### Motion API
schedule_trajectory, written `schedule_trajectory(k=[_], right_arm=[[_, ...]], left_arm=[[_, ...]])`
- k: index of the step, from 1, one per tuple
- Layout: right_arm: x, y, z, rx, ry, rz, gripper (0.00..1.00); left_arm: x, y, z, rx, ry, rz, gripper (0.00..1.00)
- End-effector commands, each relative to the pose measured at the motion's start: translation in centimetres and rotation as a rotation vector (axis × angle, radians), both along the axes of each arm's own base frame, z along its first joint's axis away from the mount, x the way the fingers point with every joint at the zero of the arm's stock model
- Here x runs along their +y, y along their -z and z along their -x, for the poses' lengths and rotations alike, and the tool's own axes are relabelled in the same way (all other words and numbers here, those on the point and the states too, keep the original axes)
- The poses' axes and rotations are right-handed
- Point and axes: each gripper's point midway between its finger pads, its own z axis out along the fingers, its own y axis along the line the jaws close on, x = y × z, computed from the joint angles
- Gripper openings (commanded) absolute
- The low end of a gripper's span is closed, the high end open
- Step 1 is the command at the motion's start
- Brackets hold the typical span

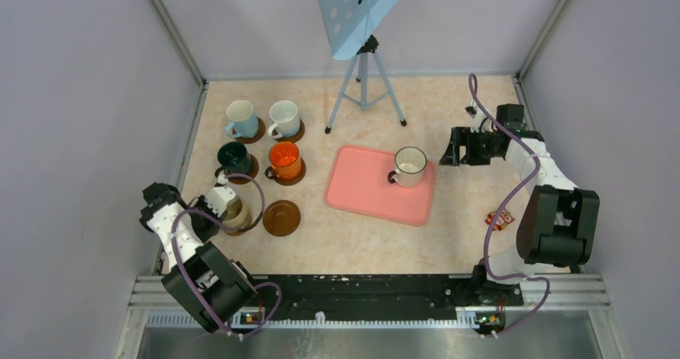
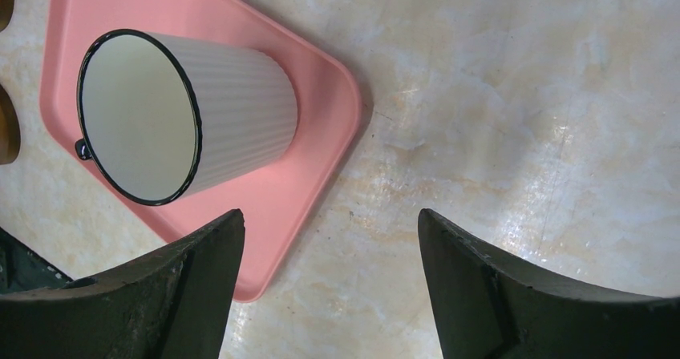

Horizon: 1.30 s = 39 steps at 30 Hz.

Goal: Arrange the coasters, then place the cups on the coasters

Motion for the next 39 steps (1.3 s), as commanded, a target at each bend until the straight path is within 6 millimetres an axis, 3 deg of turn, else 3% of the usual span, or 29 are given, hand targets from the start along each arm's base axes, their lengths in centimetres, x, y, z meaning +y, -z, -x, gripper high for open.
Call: schedule_trajectory(k=[1,10,17,27,33,39], right_arm=[[-0.3,-1.0,-0.1,-0.038,0.006,0.009,0.78],[-0.2,-0.8,-0.1,-0.036,0.007,0.002,0.78],[-0.1,-0.7,-0.2,-0.036,0.011,-0.006,0.78],[0.2,-0.5,-0.6,-0.034,0.009,-0.032,0.78],[0.4,-0.7,-1.2,-0.041,0.009,-0.049,0.78],[0.6,-0.8,-2.0,-0.038,0.003,-0.063,0.78]], left_arm=[[0.4,0.5,0.1,-0.007,0.044,-0.034,0.36],[0.4,0.5,0.8,0.026,0.078,-0.05,0.51],[1.1,-0.4,1.1,0.059,0.09,-0.08,0.75],[1.1,-5.6,0.1,0.066,0.122,-0.016,0.94],[1.1,-9.9,-2.7,0.008,0.118,0.003,0.99],[-1.7,-13.3,-9.3,-0.063,0.067,-0.003,0.99]])
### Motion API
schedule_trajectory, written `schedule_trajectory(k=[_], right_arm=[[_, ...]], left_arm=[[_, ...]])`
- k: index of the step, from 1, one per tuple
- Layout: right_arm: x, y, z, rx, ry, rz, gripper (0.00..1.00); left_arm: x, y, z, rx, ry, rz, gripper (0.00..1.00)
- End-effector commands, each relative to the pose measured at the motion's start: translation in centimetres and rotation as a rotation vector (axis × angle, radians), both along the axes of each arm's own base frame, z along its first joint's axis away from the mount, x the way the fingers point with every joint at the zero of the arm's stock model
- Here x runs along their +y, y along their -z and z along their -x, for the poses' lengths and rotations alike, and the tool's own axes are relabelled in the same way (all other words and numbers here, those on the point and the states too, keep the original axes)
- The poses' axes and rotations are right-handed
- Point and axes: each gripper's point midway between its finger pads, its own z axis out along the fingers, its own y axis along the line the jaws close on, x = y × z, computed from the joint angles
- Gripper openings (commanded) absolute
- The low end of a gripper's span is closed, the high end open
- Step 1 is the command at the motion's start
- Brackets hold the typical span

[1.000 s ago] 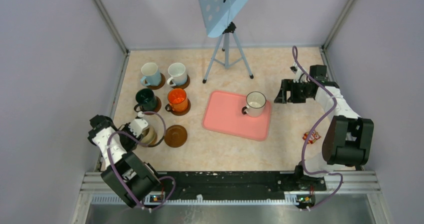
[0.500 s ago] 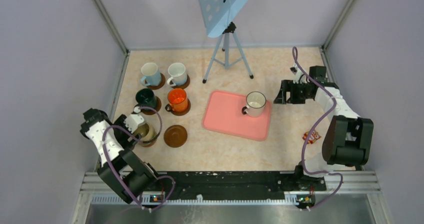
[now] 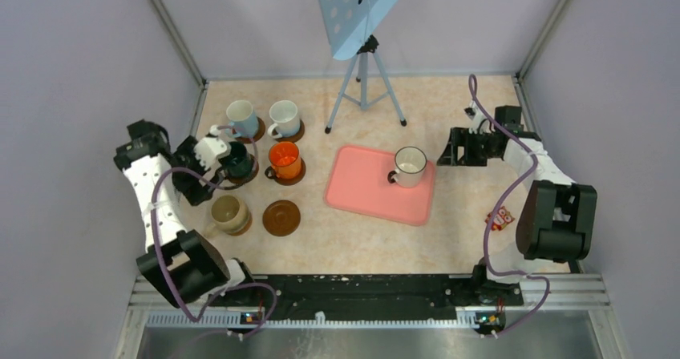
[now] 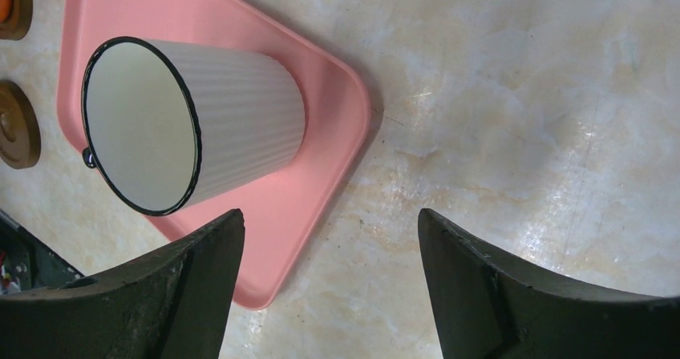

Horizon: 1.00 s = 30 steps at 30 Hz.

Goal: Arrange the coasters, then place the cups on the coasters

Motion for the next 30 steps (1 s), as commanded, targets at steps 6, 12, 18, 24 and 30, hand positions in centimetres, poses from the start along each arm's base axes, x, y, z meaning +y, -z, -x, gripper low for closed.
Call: schedule_trajectory(k=[6,12,18,24,30], right_arm=[[-0.5,-2.2,-2.4,-0.064,-0.019,0.016,0.78],[-0.8,-2.4,-2.3,-0.049,-0.017,0.035,0.78],[-1.6,-3.3,-2.9,-0.081,0.009,0.067,0.78],[-3.6,-4.4,-3.0,-0.113,0.055,0.104,0.78],[-5.2,-4.4,-2.2,-0.115,0.092,0.11,0.78]], left_arm=[[-12.4,-4.9,-8.6,-0.095,0.018,0.211,0.99],[-25.2,-5.8,-10.0,-0.125,0.216,0.342,0.99],[-35.3,-3.1,-8.5,-0.119,0.38,0.394,0.97],[-42.9,1.1,-7.1,-0.01,0.44,0.351,0.9],[-47.5,4.0,-7.4,0.053,0.435,0.25,0.77]])
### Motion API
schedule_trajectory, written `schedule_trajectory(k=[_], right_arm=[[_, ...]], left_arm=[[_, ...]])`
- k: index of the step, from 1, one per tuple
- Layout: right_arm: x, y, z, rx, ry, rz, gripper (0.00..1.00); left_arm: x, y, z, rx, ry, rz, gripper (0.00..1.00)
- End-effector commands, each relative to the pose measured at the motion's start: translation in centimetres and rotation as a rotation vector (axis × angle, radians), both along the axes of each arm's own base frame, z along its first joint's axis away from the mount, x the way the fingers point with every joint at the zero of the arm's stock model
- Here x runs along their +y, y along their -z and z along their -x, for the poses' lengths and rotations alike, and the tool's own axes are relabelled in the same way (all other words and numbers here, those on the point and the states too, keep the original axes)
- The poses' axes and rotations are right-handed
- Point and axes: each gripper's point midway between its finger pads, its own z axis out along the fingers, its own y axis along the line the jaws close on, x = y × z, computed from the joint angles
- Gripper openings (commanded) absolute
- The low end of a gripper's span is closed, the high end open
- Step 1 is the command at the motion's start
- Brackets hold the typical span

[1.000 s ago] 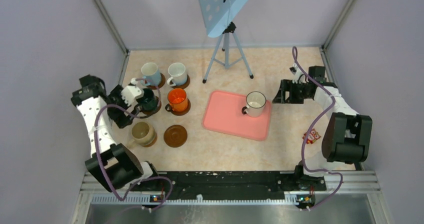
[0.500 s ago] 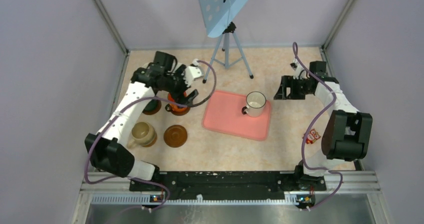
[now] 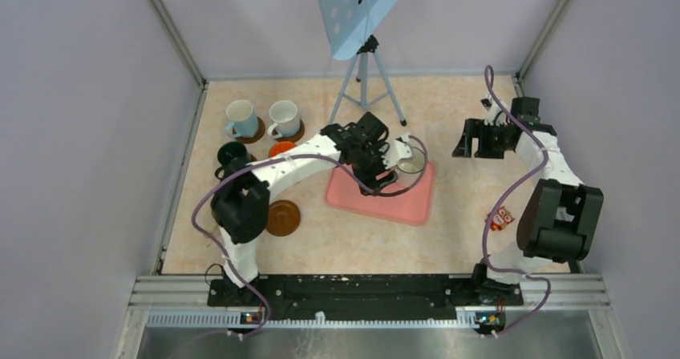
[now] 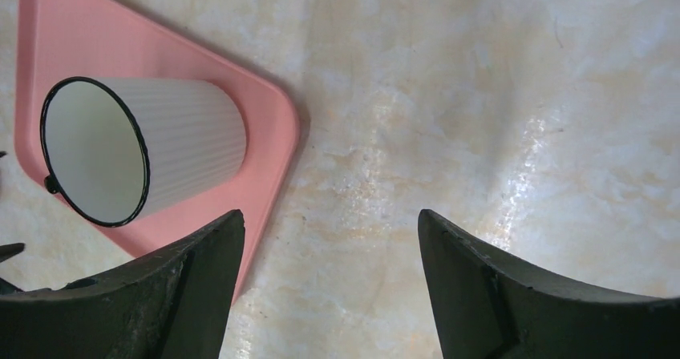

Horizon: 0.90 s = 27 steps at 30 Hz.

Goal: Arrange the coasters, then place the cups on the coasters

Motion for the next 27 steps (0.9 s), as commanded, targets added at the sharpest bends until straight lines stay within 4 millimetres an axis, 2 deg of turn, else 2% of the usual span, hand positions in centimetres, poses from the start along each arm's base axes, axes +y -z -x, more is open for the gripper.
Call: schedule_trajectory(k=[1,4,9,14,27], right_arm=[[-1.3,-2.9,-0.5,-0.102,0.011,0.038,0.78],[-1.4,-2.6,-0.1,-0.1,0.009,0.042,0.78],[-1.5,-2.5,0.0,-0.1,0.008,0.047,0.78],[-1.8,-2.5,0.0,-0.104,0.013,0.051,0.78],[-2.2,-2.1,0.3,-0.093,0.019,0.049,0.78]], left_arm=[[-3.4,-1.9,-2.3,-0.048,-0.072,0.018,0.75],[-5.4,-2.2,-2.9,-0.029,-0.081,0.033,0.73],[-7.6,-1.3,-2.4,-0.024,-0.042,0.035,0.7],[-7.8,0.9,-3.2,-0.021,-0.06,-0.012,0.64],[-9.6,1.8,-5.6,-0.064,-0.104,-0.008,0.45]])
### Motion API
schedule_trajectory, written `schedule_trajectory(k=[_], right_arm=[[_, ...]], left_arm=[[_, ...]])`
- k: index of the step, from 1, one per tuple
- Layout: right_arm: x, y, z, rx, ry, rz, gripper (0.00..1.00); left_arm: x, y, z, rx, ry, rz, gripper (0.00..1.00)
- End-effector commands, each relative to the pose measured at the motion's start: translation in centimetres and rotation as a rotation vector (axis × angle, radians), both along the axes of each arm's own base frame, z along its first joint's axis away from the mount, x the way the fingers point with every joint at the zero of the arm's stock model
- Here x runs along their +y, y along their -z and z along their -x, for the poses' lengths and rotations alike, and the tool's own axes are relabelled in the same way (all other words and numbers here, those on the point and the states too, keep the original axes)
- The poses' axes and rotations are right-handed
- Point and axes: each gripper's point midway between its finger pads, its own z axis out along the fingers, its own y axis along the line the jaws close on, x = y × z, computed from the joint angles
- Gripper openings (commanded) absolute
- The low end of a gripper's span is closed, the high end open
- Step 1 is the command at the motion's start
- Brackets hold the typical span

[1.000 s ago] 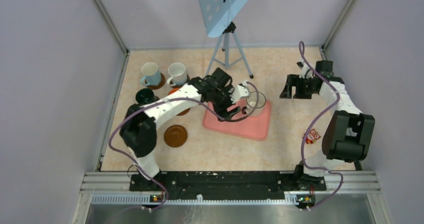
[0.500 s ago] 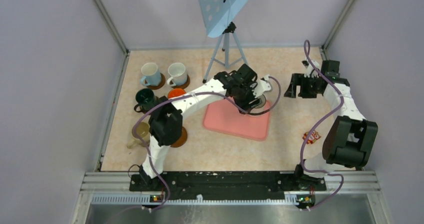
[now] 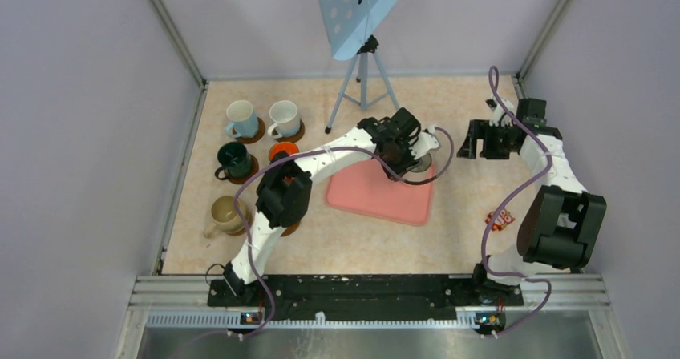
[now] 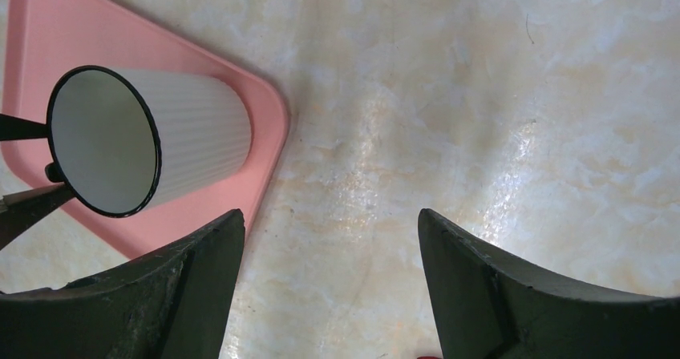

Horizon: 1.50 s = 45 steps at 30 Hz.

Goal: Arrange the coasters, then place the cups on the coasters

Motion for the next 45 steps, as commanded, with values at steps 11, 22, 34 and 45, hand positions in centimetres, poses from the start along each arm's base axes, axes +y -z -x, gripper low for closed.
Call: schedule_trajectory(k=[11,22,34,45], right_arm=[[-0.6,-1.0,0.0,-0.044,0.0,0.009,0.78],[-0.2,-0.9,-0.1,-0.036,-0.006,-0.019,0.78],[0.1,-0.7,-0.2,-0.027,-0.007,-0.04,0.78],[0.5,-0.8,-0.5,-0.023,-0.005,-0.075,0.78]], left_arm=[[0.0,-1.3,-1.0,-0.043,-0.05,-0.001,0.04],[3.5,-5.1,0.9,-0.151,-0.08,0.155,0.0],[9.1,-7.7,1.8,-0.152,-0.116,0.237,0.0],[13.1,-4.2,3.8,-0.093,-0.11,0.148,0.0]])
